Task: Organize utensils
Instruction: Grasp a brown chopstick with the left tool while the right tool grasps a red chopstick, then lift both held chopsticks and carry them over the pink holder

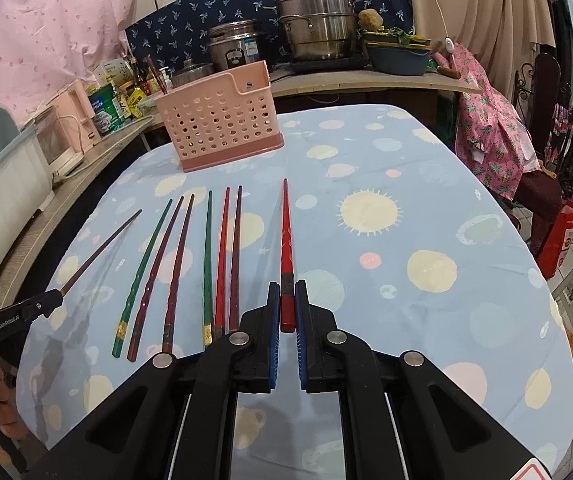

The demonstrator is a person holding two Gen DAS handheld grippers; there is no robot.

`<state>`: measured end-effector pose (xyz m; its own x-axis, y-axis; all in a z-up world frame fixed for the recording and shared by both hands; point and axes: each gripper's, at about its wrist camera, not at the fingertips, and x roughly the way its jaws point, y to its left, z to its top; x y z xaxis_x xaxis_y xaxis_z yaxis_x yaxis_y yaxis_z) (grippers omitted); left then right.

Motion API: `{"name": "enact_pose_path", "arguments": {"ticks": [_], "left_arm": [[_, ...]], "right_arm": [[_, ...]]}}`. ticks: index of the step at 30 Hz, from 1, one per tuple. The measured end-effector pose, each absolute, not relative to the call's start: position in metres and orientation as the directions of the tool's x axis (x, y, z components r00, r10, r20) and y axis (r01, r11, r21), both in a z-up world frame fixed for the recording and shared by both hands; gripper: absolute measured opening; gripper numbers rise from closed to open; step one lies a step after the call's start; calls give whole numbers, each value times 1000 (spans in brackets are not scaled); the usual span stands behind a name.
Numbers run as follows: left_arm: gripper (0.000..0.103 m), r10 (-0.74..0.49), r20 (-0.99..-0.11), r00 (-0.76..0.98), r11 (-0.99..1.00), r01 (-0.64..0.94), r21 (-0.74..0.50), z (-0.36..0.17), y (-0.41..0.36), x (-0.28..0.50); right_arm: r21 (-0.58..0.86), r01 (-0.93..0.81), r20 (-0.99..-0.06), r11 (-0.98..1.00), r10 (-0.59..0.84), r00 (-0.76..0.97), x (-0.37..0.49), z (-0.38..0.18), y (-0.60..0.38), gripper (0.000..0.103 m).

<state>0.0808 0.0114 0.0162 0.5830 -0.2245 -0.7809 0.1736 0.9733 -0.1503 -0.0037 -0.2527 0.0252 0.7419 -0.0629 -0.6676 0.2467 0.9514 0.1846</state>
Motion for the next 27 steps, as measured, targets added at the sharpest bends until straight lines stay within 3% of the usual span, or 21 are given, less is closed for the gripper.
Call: {"name": "enact_pose_path", "arguments": {"ticks": [14,27], "left_arm": [[7,-226,-702,675,974,174,-147,82,16,95],[7,-260,-656,708,966,176,-192,132,18,136]], "right_arm": [[187,233,-534,954,-100,839,3,104,-273,7],[219,223,-477,950,-95,874,26,145,-299,7]]}}
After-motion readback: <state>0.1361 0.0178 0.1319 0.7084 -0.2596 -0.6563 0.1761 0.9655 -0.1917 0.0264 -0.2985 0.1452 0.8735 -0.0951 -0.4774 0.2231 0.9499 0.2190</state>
